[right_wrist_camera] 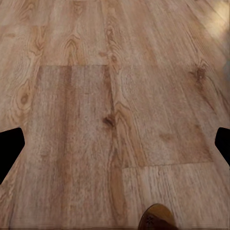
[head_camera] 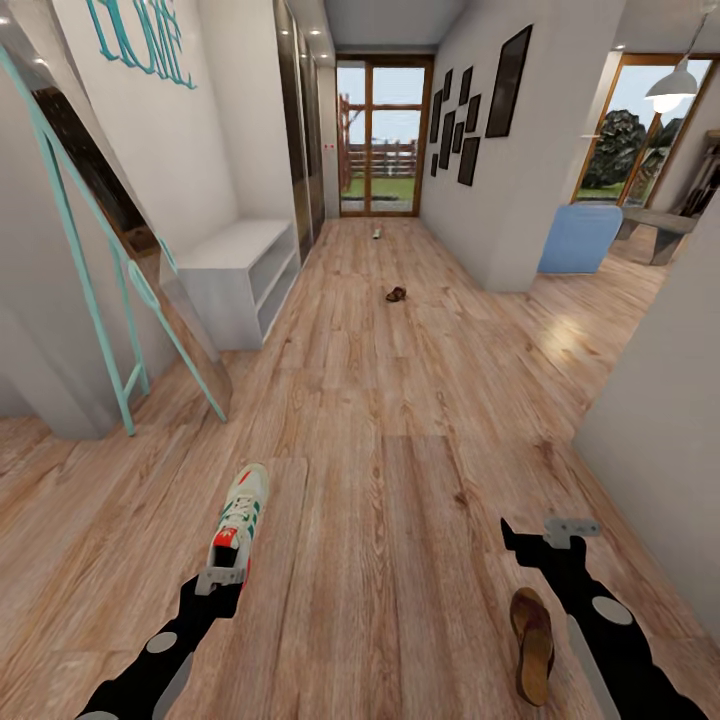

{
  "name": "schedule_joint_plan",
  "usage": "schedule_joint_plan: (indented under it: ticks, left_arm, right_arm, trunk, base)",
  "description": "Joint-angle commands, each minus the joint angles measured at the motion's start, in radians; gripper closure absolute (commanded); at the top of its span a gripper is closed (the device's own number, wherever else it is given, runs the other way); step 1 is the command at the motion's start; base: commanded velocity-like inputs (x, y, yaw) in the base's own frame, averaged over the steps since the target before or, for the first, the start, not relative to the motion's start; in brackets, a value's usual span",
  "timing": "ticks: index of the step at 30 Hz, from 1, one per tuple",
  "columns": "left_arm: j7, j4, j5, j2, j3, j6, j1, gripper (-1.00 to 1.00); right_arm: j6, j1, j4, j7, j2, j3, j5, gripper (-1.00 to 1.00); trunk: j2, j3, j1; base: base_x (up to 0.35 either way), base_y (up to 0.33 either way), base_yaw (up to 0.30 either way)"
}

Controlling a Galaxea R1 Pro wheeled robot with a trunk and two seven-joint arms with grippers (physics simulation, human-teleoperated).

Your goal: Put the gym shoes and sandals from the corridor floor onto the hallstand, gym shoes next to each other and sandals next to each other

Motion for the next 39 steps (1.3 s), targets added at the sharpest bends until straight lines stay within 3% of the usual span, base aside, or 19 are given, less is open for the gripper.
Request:
schedule_joint_plan:
  ticks: [1,11,21,23,26,27,29,30,39]
  left_arm:
    - [-0.006,0.001,-0.004,0.0,0.004,-0.003,-0.001,1.0]
    - [-0.016,-0.013,-0.004,0.001,0.008,-0.003,-0.001,1.0]
    - [-0.019,-0.135,-0.003,-0.008,0.001,0.019,-0.01,1.0]
    - [-0.019,-0.179,-0.003,-0.02,-0.002,0.029,-0.013,1.0]
    - [-0.02,-0.3,-0.004,-0.064,-0.005,0.106,-0.017,1.0]
    - [-0.02,-0.411,-0.003,-0.097,-0.004,0.185,-0.015,1.0]
    - [-0.02,-0.455,-0.004,-0.114,-0.004,0.201,-0.008,1.0]
    - [-0.022,-0.49,-0.006,-0.149,-0.018,0.207,-0.002,1.0]
    - [-0.02,-0.5,-0.008,-0.162,-0.057,0.213,-0.001,1.0]
  right_arm:
    - [0.005,0.0,0.013,0.0,0.0,0.0,-0.006,-1.0]
    - [-0.019,0.0,0.166,-0.005,0.0,-0.003,-0.007,-1.0]
    - [-0.098,-0.001,0.261,-0.004,-0.001,-0.004,-0.001,-1.0]
    - [-0.103,0.0,0.265,-0.004,-0.001,-0.004,0.016,-1.0]
    - [-0.109,-0.001,0.285,-0.005,0.003,-0.002,0.052,-1.0]
    - [-0.112,-0.001,0.341,-0.005,0.008,0.0,0.058,-1.0]
    - [-0.113,0.0,0.375,-0.004,0.01,0.0,0.058,-1.0]
    - [-0.116,0.0,0.424,-0.004,0.01,-0.001,0.058,-1.0]
    - [-0.117,-0.001,0.53,-0.005,0.009,-0.003,0.059,-1.0]
  trunk:
    - [0.0,-0.001,0.0]
    - [0.0,-0.001,0.0]
    - [0.0,-0.001,0.0]
    - [0.0,-0.001,0.0]
    - [0.0,-0.001,0.0]
    - [0.0,-0.001,0.0]
    - [0.0,-0.001,0.0]
    - [0.0,-0.001,0.0]
    - [0.0,-0.001,0.0]
  base:
    - [-0.004,-0.003,0.0]
    - [-0.001,-0.001,0.0]
    - [0.0,0.0,0.0]
    - [0.0,0.0,0.0]
    - [0.0,0.0,0.0]
    - [0.0,0.0,0.0]
    - [0.0,0.0,0.0]
    - [0.0,0.0,0.0]
    - [0.184,0.0,0.0]
